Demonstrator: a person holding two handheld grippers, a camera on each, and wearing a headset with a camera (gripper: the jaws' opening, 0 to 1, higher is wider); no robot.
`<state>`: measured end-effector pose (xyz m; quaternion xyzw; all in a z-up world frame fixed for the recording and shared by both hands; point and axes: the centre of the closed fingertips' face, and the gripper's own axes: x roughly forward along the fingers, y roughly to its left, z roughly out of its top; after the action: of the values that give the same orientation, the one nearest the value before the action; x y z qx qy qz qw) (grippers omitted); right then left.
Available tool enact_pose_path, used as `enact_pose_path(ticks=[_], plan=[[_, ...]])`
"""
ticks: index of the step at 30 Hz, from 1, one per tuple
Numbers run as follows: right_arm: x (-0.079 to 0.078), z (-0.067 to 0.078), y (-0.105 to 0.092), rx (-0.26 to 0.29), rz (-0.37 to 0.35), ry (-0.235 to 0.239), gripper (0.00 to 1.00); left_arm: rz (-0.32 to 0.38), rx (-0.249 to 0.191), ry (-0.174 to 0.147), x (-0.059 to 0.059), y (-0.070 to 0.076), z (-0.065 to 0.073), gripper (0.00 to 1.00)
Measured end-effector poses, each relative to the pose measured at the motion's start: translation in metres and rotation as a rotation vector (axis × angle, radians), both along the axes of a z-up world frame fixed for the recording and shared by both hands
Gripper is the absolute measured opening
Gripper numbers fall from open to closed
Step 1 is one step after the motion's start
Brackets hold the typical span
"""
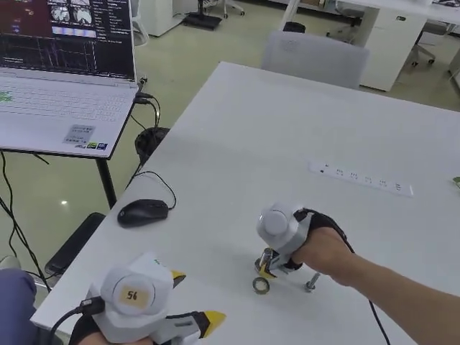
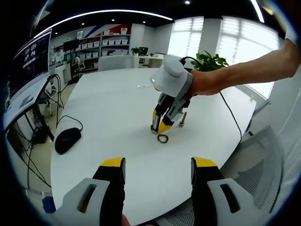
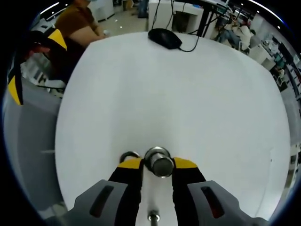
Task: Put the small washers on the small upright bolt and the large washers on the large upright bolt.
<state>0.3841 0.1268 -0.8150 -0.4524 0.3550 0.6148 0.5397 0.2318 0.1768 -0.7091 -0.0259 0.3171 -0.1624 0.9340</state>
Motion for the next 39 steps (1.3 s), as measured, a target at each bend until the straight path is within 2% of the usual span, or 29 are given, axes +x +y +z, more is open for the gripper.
enact_pose_path(ticks=[6, 11, 16, 20, 22, 26, 29, 33, 36, 39], plan=[[-0.002, 0.008, -0.006, 0.028, -0.02, -0.023, 0.26, -0.03, 0.02, 0.008, 0.001, -0.003, 0.002, 0.56], [0.002, 0.017, -0.016, 0.033, 0.027, -0.11, 0.31, -0.035, 0.028, 0.005, 0.004, -0.003, 0.004, 0.56], [-0.001, 0.03, -0.025, 0.074, 0.018, -0.135, 0.3, -0.042, 0.031, 0.007, 0.004, -0.007, 0.003, 0.56], [-0.003, 0.037, -0.034, 0.086, 0.03, -0.17, 0.28, -0.049, 0.032, 0.013, 0.003, -0.011, 0.002, 0.56], [-0.006, 0.041, -0.037, 0.104, 0.02, -0.165, 0.27, -0.05, 0.033, 0.015, 0.002, -0.012, 0.002, 0.56], [-0.014, 0.042, -0.046, 0.106, 0.03, -0.161, 0.26, -0.054, 0.039, 0.017, 0.003, -0.014, 0.002, 0.56], [-0.023, 0.041, -0.049, 0.118, 0.034, -0.14, 0.26, -0.053, 0.04, 0.017, 0.004, -0.014, 0.002, 0.56], [-0.032, 0.034, -0.056, 0.109, 0.042, -0.128, 0.26, -0.046, 0.041, 0.013, 0.005, -0.013, 0.005, 0.56], [-0.044, 0.031, -0.059, 0.111, 0.048, -0.087, 0.26, -0.044, 0.045, 0.016, 0.005, -0.012, 0.004, 0.56], [-0.053, 0.026, -0.063, 0.099, 0.095, -0.082, 0.26, -0.038, 0.044, 0.014, 0.005, -0.011, 0.005, 0.56]])
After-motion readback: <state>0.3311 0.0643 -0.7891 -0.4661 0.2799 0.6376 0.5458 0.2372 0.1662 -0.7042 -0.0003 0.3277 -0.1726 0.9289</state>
